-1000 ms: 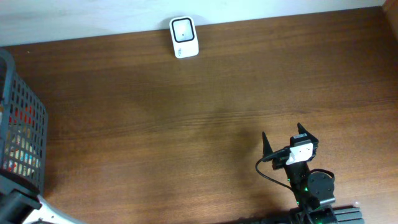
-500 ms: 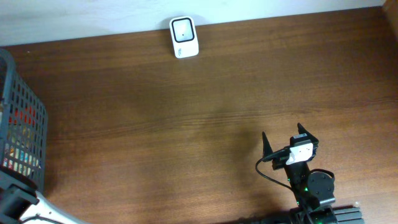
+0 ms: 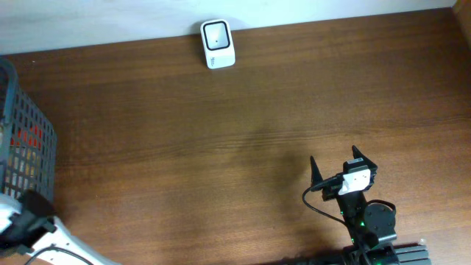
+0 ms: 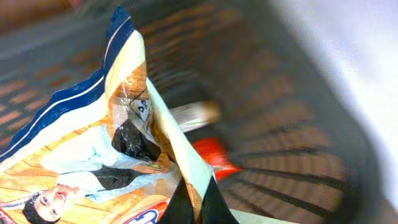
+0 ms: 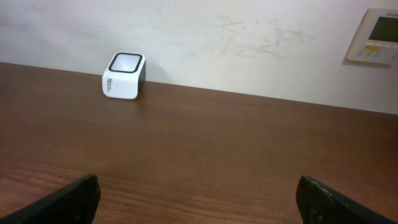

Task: Scan the item barcode
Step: 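Lift the snack bag out and drop it on the table center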

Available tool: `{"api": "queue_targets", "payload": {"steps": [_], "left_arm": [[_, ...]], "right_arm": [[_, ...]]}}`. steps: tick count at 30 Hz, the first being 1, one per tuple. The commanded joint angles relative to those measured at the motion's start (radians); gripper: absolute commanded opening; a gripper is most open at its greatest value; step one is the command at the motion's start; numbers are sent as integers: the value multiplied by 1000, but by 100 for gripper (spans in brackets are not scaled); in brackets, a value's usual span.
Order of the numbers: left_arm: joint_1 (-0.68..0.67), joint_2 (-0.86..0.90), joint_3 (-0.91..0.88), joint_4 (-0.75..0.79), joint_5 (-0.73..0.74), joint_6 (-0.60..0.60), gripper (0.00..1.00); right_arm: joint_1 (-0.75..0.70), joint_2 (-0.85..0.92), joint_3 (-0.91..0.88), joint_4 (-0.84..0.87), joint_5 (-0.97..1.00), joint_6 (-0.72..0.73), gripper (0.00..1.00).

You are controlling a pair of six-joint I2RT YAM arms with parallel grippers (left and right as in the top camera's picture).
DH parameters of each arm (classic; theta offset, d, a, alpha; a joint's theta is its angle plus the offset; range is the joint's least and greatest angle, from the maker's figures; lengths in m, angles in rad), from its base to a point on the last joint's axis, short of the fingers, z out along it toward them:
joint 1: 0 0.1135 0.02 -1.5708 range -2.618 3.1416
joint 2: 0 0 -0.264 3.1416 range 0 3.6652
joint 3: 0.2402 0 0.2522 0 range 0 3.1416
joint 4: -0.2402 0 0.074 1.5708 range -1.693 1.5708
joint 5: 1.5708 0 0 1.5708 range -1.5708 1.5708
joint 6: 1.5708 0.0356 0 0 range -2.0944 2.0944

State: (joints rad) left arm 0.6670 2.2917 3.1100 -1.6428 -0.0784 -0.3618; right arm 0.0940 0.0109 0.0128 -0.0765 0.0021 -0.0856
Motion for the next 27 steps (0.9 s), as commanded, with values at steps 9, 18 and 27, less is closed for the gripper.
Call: {"api": "queue_targets", "payload": {"steps": [9, 18, 27], "left_arm": [[-447, -180, 6, -20, 15, 18, 0], [-806, -90, -389, -22, 65, -27, 0], [-1027, -64, -990, 423, 247, -53, 2]], "right_arm": [[-5, -7, -7, -3, -1, -4, 99], [-5, -7, -7, -3, -1, -4, 99], [-5, -7, -7, -3, -1, -4, 99]]}}
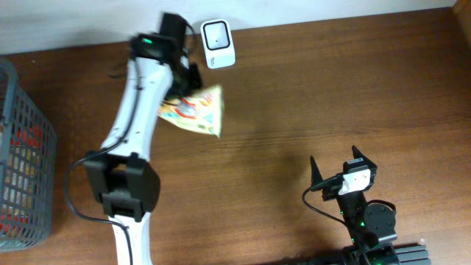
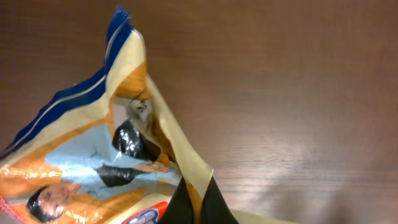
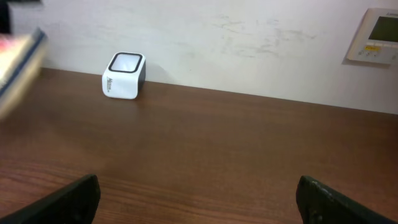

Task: Scan the item barcode
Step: 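Lift the snack bag out and drop it on the table center, then reach into the basket and grasp the red spaghetti pack, left gripper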

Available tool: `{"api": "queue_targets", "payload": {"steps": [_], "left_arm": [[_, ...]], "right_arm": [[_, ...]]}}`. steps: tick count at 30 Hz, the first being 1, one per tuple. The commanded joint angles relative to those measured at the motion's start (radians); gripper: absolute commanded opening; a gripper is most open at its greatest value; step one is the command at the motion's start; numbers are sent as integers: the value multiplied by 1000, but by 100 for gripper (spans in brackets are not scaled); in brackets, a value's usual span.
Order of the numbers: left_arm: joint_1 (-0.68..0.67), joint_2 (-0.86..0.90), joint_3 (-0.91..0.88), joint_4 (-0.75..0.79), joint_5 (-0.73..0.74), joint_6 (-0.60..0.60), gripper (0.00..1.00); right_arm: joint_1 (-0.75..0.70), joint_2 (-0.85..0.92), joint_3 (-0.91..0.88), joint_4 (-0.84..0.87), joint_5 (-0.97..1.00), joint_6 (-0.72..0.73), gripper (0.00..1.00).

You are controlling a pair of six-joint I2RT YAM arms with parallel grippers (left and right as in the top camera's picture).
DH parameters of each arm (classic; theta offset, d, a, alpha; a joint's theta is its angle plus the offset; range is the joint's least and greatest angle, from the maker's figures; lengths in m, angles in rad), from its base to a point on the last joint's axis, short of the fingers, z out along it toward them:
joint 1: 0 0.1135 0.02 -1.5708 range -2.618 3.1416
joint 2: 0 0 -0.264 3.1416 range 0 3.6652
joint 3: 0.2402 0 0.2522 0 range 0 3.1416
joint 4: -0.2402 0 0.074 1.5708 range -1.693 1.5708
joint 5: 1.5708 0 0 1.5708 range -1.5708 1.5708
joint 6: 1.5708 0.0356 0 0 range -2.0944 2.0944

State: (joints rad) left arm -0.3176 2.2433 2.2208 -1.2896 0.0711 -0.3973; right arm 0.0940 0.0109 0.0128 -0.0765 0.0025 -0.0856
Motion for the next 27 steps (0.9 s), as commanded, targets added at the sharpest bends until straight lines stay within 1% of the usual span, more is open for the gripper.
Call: {"api": "queue_targets", "payload": {"steps": [1, 2, 3, 4, 5, 6, 7, 9, 12, 14, 17, 18, 20, 23, 24, 27], "left_arm": [[-61, -16, -128, 89, 97, -17, 20], [-71, -16, -133, 93, 97, -17, 41], [-77, -16, -133, 95, 93, -16, 66], [-80, -16, -129, 97, 90, -16, 82], [-80, -17, -116, 92, 90, -14, 92], [-73, -19, -92, 77, 90, 7, 96], [-64, -23, -64, 58, 89, 18, 98], [-34, -37, 20, -5, 68, 32, 98], [51, -70, 269, -172, -79, 33, 98], [119, -98, 439, -272, -181, 33, 100], [251, -149, 639, -388, -314, 32, 100], [305, -165, 678, -399, -330, 50, 99], [407, -203, 684, -398, -330, 51, 99], [564, -217, 679, -399, -322, 50, 99], [638, -214, 660, -398, -322, 23, 99], [775, -214, 583, -398, -323, -37, 98]], "right_arm": [[-5, -7, -7, -3, -2, -4, 99], [-5, -7, -7, -3, -2, -4, 99], [-5, -7, -7, -3, -2, -4, 99], [-5, -7, -7, -3, -2, -4, 99], [-5, -7, -7, -3, -2, -4, 99], [-5, -7, -7, -3, -2, -4, 99], [-5, -7, -7, -3, -2, -4, 99], [-5, -7, -7, -3, -2, -4, 99], [-5, -7, -7, -3, -2, -4, 99], [-5, -7, -7, -3, -2, -4, 99], [-5, -7, -7, -3, -2, -4, 99], [-5, -7, -7, -3, -2, -4, 99], [-5, -7, -7, -3, -2, -4, 99], [-5, -7, -7, -3, -2, -4, 99], [-5, -7, -7, -3, -2, -4, 99], [-5, -7, -7, -3, -2, -4, 99]]}}
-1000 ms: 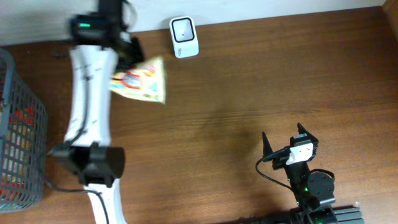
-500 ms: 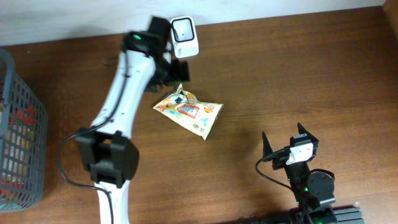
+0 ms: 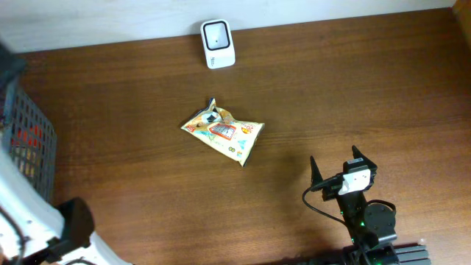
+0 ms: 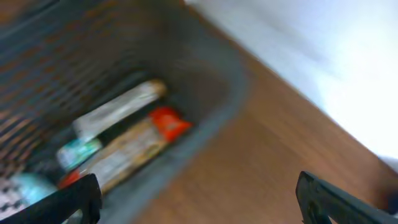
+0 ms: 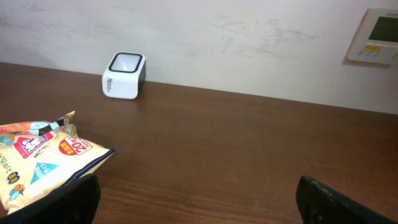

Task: Scan the item barcode
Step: 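Reach into the basket and grasp the red spaghetti pack, left gripper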

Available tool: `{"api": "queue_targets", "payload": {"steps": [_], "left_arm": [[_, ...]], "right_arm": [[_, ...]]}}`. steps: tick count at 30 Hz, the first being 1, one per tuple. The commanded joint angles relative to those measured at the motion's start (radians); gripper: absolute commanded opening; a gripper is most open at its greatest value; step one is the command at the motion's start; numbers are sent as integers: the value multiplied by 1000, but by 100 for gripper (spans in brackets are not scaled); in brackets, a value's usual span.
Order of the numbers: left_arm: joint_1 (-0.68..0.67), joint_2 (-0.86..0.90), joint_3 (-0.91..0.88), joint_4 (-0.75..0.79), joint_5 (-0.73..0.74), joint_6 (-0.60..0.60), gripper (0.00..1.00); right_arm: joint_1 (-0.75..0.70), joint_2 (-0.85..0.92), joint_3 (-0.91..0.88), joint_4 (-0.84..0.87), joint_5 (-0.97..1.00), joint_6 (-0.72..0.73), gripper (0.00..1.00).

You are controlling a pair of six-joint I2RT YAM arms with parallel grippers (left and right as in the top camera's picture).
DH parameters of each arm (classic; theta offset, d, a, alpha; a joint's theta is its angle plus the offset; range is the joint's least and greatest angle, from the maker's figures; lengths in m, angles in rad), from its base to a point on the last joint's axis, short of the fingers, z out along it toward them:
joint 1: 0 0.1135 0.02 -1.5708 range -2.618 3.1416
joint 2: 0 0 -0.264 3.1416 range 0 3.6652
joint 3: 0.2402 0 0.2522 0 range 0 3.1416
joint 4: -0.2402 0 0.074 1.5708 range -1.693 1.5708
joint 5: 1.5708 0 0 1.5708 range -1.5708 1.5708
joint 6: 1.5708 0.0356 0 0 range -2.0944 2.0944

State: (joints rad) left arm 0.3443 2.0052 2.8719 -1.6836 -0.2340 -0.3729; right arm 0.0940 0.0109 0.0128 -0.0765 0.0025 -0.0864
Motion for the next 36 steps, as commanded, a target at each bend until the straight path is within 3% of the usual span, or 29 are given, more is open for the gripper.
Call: {"api": "queue_targets", "payload": {"steps": [1, 7, 12, 16, 19, 28, 36], "left_arm": [[153, 25, -101, -3, -18, -72, 98], [312, 25, -359, 105, -12, -64, 99], [382, 25, -689, 321, 172, 196, 100], [397, 26, -879, 465, 187, 284, 99], [397, 26, -1038, 632, 298, 468, 99], [399, 30, -1265, 864, 299, 597, 100], [399, 56, -1336, 933, 290, 655, 97]], "right_arm": [[-5, -7, -7, -3, -2, -3, 99], [-5, -7, -7, -3, -2, -3, 99], [-5, -7, -7, -3, -2, -3, 99], [-5, -7, -7, -3, -2, -3, 99], [-5, -7, -7, -3, -2, -3, 99], [-5, -7, -7, -3, -2, -3, 99], [-5, -7, -7, -3, -2, -3, 99]]}}
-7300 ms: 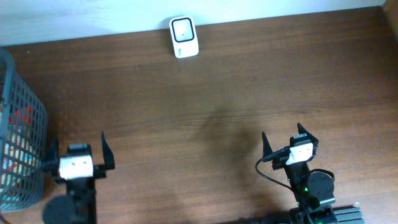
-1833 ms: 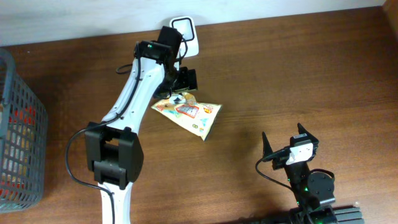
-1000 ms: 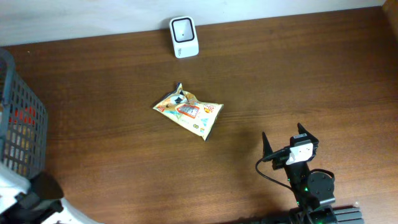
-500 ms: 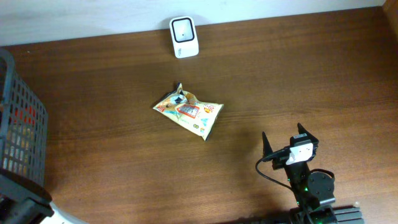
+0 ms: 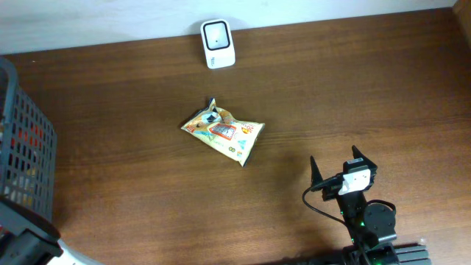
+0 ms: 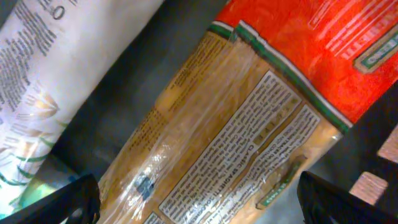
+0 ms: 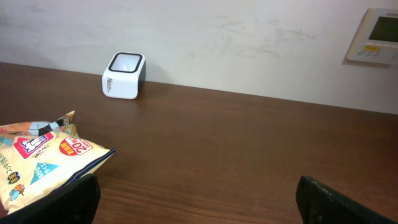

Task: Scan the item barcode
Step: 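Reach into the basket and grasp the red spaghetti pack, left gripper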

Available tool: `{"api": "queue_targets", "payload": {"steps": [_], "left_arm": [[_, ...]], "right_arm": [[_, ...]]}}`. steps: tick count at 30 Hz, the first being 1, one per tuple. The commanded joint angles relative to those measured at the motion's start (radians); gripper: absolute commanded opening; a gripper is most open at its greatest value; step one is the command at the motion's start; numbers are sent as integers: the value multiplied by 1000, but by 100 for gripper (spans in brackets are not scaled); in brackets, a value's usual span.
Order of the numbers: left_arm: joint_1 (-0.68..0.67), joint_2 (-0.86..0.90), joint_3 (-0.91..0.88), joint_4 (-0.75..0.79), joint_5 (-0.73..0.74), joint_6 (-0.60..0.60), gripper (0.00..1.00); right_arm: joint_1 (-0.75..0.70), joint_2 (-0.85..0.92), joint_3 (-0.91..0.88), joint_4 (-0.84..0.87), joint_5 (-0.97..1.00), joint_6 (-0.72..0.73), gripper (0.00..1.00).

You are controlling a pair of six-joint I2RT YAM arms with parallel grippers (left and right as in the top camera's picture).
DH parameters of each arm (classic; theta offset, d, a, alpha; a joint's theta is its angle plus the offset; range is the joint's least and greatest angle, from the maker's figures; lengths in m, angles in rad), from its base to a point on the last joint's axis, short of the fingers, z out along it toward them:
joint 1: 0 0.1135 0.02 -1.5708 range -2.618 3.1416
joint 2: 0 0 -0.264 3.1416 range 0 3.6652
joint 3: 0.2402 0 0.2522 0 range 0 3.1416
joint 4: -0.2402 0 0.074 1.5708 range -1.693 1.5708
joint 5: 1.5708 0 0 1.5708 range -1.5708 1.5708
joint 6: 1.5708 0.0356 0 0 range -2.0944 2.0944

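Observation:
A yellow snack bag lies flat in the middle of the table, and its corner shows in the right wrist view. The white barcode scanner stands at the far edge against the wall. My left gripper is open, down inside the grey basket. It sits close above a tan and red packet with nothing between its fingers. My right gripper is open and empty near the front right, its fingers pointing at the scanner.
In the basket, a white packet lies beside the tan one and a green one sits under it. A wall panel hangs at the far right. My left arm's white link fills the front left corner.
My left gripper was open above the basket's rim, looking down at the packets. Now it is low inside the basket, right over them. The snack bag and my right arm have not moved.
My left gripper was shut on the snack bag inside the basket. Then it held the bag over the table beside the scanner. After that the bag lay on the table and the gripper was open at the basket, where it is now low among the packets.

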State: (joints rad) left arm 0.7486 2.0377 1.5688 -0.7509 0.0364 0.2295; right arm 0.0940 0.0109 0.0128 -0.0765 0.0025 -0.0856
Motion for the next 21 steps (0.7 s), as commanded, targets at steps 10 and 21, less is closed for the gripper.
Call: {"api": "queue_targets", "payload": {"steps": [10, 21], "left_arm": [[-6, 107, -33, 30, 20, 53, 61], [-6, 87, 82, -20, 20, 15, 0]], "right_arm": [[-5, -7, -7, -3, -2, -4, 99], [-5, -7, -7, -3, -2, -4, 99]]}}
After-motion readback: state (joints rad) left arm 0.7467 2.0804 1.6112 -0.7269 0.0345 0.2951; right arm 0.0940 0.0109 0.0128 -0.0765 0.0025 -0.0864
